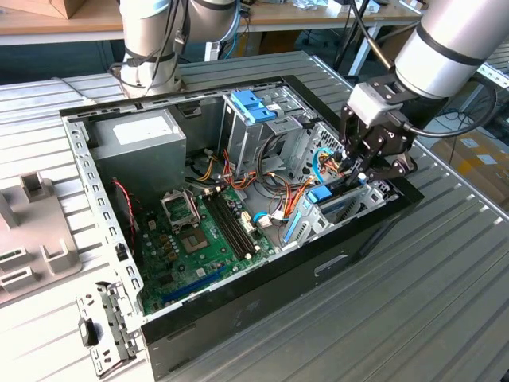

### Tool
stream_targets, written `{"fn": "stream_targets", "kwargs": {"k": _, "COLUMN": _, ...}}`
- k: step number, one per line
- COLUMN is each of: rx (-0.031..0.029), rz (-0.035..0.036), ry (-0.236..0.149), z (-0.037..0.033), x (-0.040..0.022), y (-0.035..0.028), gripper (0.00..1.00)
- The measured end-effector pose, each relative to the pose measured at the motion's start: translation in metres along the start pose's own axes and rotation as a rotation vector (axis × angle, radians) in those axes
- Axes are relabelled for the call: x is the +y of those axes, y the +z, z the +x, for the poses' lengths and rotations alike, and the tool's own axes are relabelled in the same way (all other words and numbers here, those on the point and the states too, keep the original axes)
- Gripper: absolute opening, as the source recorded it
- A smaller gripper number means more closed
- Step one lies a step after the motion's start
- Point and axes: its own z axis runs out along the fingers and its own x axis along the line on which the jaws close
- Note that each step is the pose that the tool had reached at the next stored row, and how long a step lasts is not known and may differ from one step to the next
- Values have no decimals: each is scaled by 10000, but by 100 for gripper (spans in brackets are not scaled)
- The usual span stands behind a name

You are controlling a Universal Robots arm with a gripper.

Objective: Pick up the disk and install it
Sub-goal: 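Insert the first disk wire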

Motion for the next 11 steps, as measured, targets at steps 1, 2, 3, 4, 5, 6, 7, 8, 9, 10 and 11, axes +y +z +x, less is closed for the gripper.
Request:
{"fn": "stream_targets", "kwargs": {"k": 1, "rx": 1, "rz": 0, "ry": 0, "z": -2, "x": 0, "y": -19, "gripper": 31}}
{"fn": "stream_targets", "kwargs": {"k": 2, "rx": 0, "rz": 0, "ry": 0, "z": -2, "x": 0, "y": -29, "gripper": 31}}
{"fn": "stream_targets", "kwargs": {"k": 3, "rx": 0, "rz": 0, "ry": -1, "z": -4, "x": -1, "y": -54, "gripper": 31}}
{"fn": "stream_targets", "kwargs": {"k": 4, "rx": -1, "rz": 0, "ry": 0, "z": -5, "x": -1, "y": -67, "gripper": 31}}
{"fn": "stream_targets", "kwargs": {"k": 5, "rx": -1, "rz": 0, "ry": -1, "z": -6, "x": -1, "y": -72, "gripper": 31}}
{"fn": "stream_targets", "kwargs": {"k": 6, "rx": -3, "rz": 0, "ry": -1, "z": -6, "x": -1, "y": -71, "gripper": 31}}
{"fn": "stream_targets", "kwargs": {"k": 7, "rx": -1, "rz": 0, "ry": -1, "z": -8, "x": -1, "y": -73, "gripper": 31}}
{"fn": "stream_targets", "kwargs": {"k": 8, "rx": -1, "rz": 0, "ry": -1, "z": -10, "x": -1, "y": -72, "gripper": 29}}
{"fn": "stream_targets", "kwargs": {"k": 9, "rx": 0, "rz": 0, "ry": -1, "z": -10, "x": -1, "y": -72, "gripper": 23}}
{"fn": "stream_targets", "kwargs": {"k": 10, "rx": 0, "rz": -1, "ry": -1, "z": -11, "x": -1, "y": -72, "gripper": 16}}
{"fn": "stream_targets", "kwargs": {"k": 11, "rx": -3, "rz": -9, "ry": 0, "z": -11, "x": -1, "y": -65, "gripper": 11}}
